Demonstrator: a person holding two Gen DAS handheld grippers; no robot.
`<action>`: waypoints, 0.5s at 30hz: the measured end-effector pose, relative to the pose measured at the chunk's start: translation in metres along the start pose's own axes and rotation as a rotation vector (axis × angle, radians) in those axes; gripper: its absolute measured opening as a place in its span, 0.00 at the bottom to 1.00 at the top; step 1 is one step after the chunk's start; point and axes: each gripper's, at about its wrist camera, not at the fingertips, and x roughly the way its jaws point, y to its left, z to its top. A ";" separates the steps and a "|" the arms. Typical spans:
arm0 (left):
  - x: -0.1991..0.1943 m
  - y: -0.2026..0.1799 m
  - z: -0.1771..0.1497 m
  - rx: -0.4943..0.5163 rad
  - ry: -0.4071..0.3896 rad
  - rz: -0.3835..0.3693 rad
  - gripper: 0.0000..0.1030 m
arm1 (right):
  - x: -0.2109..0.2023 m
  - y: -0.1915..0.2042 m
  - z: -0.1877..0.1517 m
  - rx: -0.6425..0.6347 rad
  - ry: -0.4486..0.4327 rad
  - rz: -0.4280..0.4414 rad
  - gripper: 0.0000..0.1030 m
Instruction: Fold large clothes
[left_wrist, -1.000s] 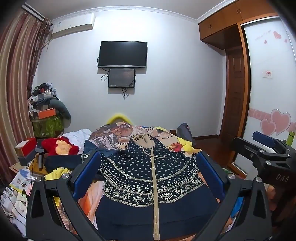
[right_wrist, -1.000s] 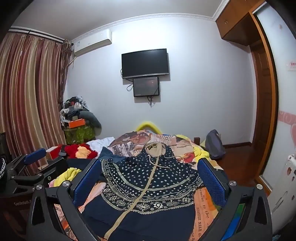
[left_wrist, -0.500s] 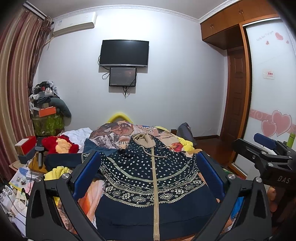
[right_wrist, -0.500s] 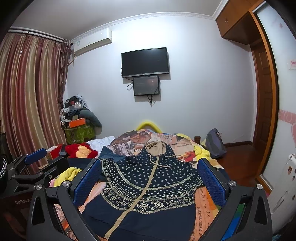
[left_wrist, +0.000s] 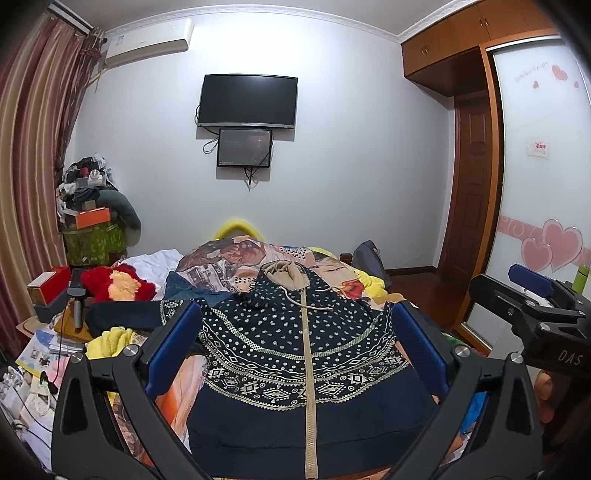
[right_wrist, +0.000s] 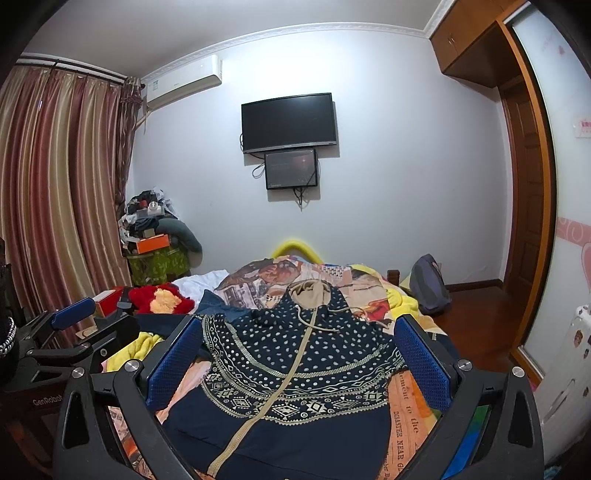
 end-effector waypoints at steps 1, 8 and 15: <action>0.000 -0.001 0.000 0.002 -0.001 -0.001 1.00 | 0.000 0.000 0.000 0.000 0.001 0.000 1.00; 0.000 -0.004 0.000 0.013 -0.004 0.001 1.00 | 0.001 0.001 -0.004 0.003 0.003 0.003 1.00; -0.001 -0.005 0.000 0.014 -0.007 0.003 1.00 | 0.001 0.000 -0.002 0.004 0.006 0.003 1.00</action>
